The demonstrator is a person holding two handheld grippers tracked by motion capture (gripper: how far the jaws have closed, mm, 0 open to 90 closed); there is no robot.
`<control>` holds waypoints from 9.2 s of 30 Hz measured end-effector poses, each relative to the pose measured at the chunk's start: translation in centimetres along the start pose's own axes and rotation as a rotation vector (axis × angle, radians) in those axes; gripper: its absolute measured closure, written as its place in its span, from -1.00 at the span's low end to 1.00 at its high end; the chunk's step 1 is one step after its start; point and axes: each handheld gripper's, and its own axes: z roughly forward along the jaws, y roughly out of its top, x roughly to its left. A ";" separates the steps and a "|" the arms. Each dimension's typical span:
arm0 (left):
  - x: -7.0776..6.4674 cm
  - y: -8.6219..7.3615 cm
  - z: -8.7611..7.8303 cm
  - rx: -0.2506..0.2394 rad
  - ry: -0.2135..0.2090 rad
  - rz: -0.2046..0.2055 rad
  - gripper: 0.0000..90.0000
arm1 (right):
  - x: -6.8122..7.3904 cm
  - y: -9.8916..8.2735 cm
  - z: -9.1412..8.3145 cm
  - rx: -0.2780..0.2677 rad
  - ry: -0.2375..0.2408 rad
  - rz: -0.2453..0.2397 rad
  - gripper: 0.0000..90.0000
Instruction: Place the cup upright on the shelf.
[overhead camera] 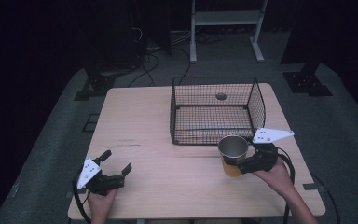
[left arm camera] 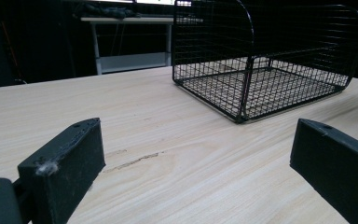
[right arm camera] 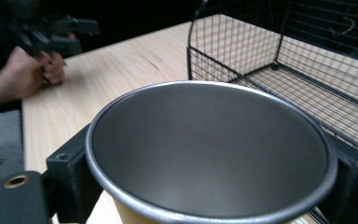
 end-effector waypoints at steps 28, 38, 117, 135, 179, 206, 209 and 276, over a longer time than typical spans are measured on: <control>0.0 0.0 0.0 -0.001 -0.005 -0.002 -0.95 | -2.2 8.3 0.7 0.011 0.035 -0.025 -0.75; 0.0 0.0 0.0 -0.003 -0.006 -0.004 -0.95 | -3.4 10.3 1.5 0.019 0.032 -0.022 -0.75; 0.1 0.0 -0.1 -0.014 -0.013 -0.012 -0.95 | -14.8 9.8 13.8 0.161 -0.018 0.130 -0.76; 0.2 0.0 -0.1 -0.017 -0.016 -0.016 -0.95 | -15.6 7.3 16.9 0.261 -0.074 0.128 -0.77; 0.1 0.0 -0.1 -0.010 -0.013 -0.010 -0.95 | -15.1 8.8 14.5 0.188 -0.093 0.102 -0.95; 0.0 0.0 -0.1 -0.003 -0.016 -0.004 -0.95 | -13.7 9.1 9.2 0.129 -0.050 0.134 -0.94; 0.0 0.0 0.0 0.000 -0.015 -0.001 -0.95 | -13.4 8.8 8.7 0.128 -0.045 0.128 -0.94; -0.1 0.0 0.0 0.000 -0.010 0.004 -0.95 | -7.9 2.1 1.2 0.118 0.044 0.118 -0.94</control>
